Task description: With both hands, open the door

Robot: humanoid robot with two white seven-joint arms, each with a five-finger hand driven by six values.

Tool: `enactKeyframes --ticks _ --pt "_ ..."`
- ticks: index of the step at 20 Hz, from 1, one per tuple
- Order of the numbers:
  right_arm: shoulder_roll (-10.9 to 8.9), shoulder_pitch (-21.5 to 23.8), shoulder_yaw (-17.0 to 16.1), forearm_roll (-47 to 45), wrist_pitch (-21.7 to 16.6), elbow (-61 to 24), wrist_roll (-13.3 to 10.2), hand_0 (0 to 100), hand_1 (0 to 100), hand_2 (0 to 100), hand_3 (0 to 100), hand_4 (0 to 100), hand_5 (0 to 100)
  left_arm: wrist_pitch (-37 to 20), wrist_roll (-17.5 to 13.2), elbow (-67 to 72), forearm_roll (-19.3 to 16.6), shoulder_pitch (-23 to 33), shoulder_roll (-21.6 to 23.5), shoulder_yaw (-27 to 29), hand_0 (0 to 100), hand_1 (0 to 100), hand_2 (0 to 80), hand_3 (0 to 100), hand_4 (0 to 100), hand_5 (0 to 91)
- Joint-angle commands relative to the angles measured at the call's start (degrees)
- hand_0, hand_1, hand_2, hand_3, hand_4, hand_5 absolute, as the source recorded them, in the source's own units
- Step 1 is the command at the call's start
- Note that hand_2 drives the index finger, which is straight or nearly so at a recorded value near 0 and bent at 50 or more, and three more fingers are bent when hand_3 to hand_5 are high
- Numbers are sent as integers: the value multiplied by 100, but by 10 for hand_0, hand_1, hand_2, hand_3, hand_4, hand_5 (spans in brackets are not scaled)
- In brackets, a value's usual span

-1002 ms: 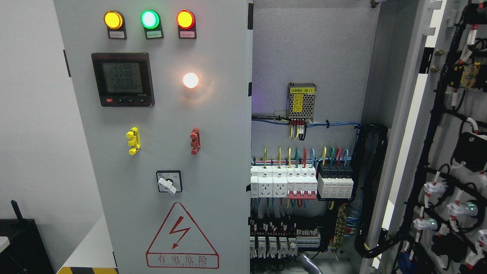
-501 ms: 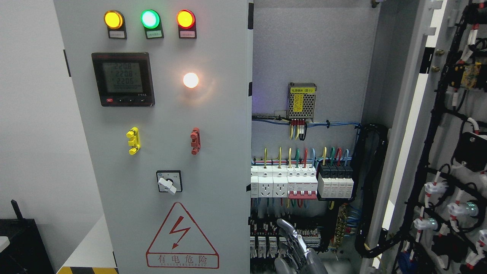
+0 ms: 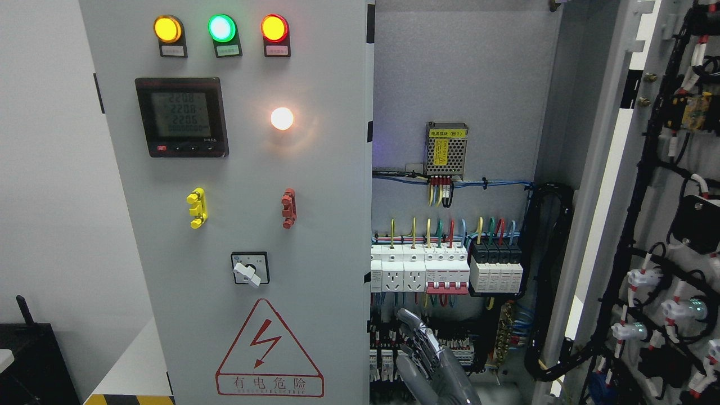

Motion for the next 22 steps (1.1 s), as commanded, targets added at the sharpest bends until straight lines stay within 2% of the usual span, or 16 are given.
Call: enactKeyframes --ticks 1,5,8,14,17,22 --pt "82 -176 -253 -31 17 1013 91 120 389 0 0 0 0 1 0 1 0 0 -1 -1 120 389 0 0 0 0" --pt "82 -440 -244 -31 26 1250 293 120 389 0 0 0 0 1 0 1 0 0 -1 -1 120 389 0 0 0 0" --pt "64 -668 -244 -241 122 1531 556 120 389 0 0 0 0 1 0 1 0 0 -1 -1 120 389 0 0 0 0" --pt "29 -879 -174 -559 149 1593 628 120 389 0 0 0 0 1 0 1 0 0 -1 -1 120 389 0 0 0 0" --pt "29 -950 -148 -550 149 1664 1004 120 389 0 0 0 0 1 0 1 0 0 -1 -1 120 389 0 0 0 0" --pt "29 -1274 -200 -567 149 1953 1146 120 389 0 0 0 0 1 0 1 0 0 -1 -1 120 389 0 0 0 0"
